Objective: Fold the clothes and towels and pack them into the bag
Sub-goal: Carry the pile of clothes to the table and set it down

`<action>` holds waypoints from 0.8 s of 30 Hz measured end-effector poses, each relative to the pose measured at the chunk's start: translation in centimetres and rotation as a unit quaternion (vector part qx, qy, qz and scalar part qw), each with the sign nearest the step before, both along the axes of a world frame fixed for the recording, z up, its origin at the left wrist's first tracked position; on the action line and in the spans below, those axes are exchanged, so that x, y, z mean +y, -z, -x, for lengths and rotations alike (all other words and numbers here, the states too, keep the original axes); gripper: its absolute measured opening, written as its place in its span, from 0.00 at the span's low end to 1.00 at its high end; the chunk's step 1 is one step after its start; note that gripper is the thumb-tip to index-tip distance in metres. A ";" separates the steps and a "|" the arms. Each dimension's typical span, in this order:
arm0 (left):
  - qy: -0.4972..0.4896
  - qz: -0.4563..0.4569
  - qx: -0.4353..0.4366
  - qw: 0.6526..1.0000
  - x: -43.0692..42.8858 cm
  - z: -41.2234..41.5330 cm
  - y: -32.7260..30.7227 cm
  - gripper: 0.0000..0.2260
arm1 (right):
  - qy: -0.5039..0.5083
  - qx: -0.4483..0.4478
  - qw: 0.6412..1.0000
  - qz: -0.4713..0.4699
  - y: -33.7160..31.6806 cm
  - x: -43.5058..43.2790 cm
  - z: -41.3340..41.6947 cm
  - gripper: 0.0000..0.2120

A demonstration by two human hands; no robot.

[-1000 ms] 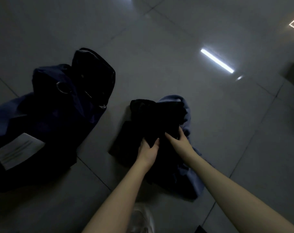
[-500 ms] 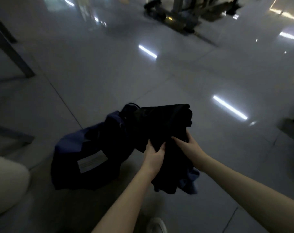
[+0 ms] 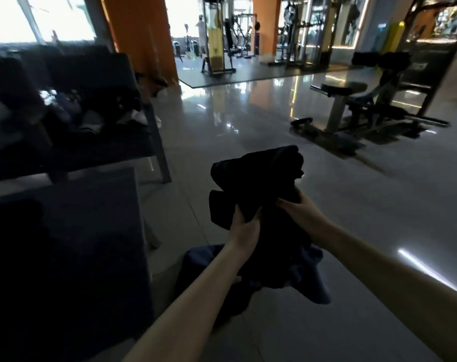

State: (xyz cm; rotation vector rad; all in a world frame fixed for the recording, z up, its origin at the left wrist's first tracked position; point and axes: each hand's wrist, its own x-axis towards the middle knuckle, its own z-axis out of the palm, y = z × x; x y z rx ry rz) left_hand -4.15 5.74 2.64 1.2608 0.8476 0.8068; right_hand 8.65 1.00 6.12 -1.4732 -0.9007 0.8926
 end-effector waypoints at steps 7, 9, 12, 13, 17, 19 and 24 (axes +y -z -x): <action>-0.091 -0.047 0.024 0.994 1.8 13.8 -6.9 0.28 | -0.099 -0.015 0.993 -0.065 -8.0 3.0 13.8 0.21; -0.122 -0.047 0.038 0.991 2.8 18.1 -8.3 0.32 | -0.129 -0.006 0.989 -0.079 -9.1 4.8 17.8 0.20; -0.167 -0.059 0.055 0.983 4.7 24.4 -9.9 0.34 | -0.182 0.022 0.978 -0.096 -10.3 7.8 23.7 0.21; -0.185 -0.059 0.069 0.978 5.5 26.4 -10.3 0.36 | -0.197 0.027 0.975 -0.100 -10.6 8.7 25.6 0.21; -0.250 -0.038 0.181 0.951 10.3 33.4 -8.2 0.41 | -0.244 0.031 0.966 -0.087 -9.1 12.8 32.1 0.23; -0.258 -0.023 0.259 0.931 10.6 35.6 -7.3 0.38 | -0.248 0.024 0.967 -0.059 -6.3 14.6 34.3 0.26; -0.213 0.007 0.402 0.890 8.8 38.2 -3.7 0.35 | -0.272 -0.039 0.960 0.047 2.0 16.1 36.1 0.32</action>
